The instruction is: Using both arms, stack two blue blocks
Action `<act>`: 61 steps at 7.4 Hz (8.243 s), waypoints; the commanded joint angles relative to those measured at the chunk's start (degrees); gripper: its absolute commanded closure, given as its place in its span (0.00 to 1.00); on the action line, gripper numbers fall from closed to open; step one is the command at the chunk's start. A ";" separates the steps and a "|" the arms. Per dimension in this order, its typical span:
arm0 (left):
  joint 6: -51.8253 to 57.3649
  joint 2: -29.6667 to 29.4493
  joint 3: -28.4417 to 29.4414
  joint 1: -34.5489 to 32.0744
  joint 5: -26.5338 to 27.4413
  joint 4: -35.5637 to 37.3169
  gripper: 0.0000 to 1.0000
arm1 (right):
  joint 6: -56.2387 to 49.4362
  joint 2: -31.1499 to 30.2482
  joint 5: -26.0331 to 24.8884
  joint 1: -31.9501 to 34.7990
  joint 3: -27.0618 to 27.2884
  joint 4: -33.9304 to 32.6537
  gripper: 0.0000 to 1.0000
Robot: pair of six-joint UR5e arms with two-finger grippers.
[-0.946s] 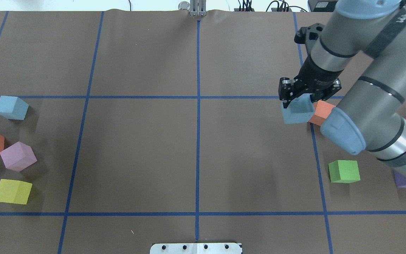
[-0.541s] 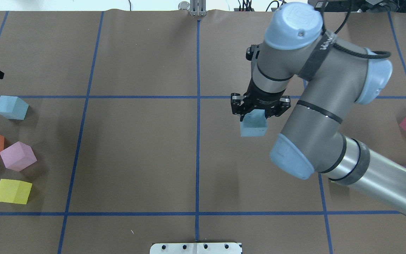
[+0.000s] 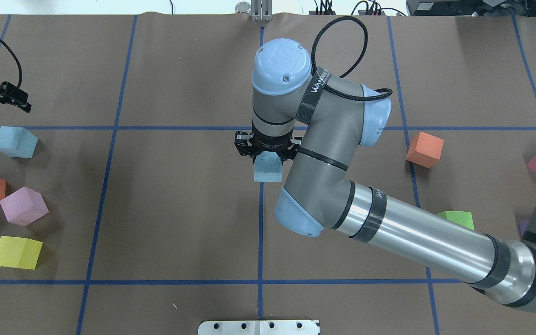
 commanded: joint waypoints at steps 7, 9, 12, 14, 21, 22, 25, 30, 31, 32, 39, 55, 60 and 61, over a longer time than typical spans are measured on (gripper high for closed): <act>-1.60 2.93 1.99 3.74 3.97 -5.97 0.02 | -0.04 -0.14 -3.63 -2.37 -8.58 8.20 0.47; -1.51 2.93 2.08 4.26 3.97 -5.97 0.02 | 0.66 0.21 -3.63 -2.37 -8.58 8.20 0.47; -1.25 2.93 2.17 4.62 4.05 -5.97 0.06 | 0.75 0.21 -3.72 -2.37 -8.58 8.64 0.24; -1.60 2.76 2.61 4.79 3.97 -5.97 0.34 | 2.16 0.39 -4.07 -2.37 -8.40 8.99 0.00; -1.69 -1.96 -4.65 3.83 -2.00 6.17 0.43 | -6.33 -7.23 6.81 8.60 6.94 -0.38 0.00; -1.86 -5.99 -11.38 3.56 -1.84 18.87 0.43 | -11.15 -12.30 9.53 12.45 12.29 -2.15 0.00; -22.60 -19.97 -20.85 13.52 2.96 35.96 0.43 | -35.02 -20.61 15.44 27.12 14.63 -8.56 0.00; -44.30 -37.56 -11.91 31.93 15.38 35.70 0.43 | -66.63 -24.13 16.06 42.44 1.47 -11.66 0.00; -44.49 -39.32 -10.06 32.91 15.57 35.69 0.43 | -69.88 -24.13 16.41 44.54 -1.26 -11.40 0.00; -45.27 -41.78 -7.00 33.18 15.65 34.91 0.43 | -71.56 -23.96 16.50 46.04 -4.76 -8.79 0.00; -42.21 -43.91 0.23 34.59 18.47 29.63 0.43 | -78.43 -26.50 17.29 49.75 -11.74 -2.43 0.00; 10.70 -6.87 -23.67 -0.88 -3.13 30.42 0.02 | -77.91 -27.47 17.29 50.45 -12.01 -0.41 0.00; 41.94 1.18 -9.29 -23.92 -12.91 30.51 0.02 | -77.73 -27.91 17.29 50.45 -10.07 -0.67 0.00; 44.86 0.92 -6.30 -24.64 -12.65 30.07 0.02 | -77.21 -27.91 17.29 50.45 -10.07 -0.59 0.00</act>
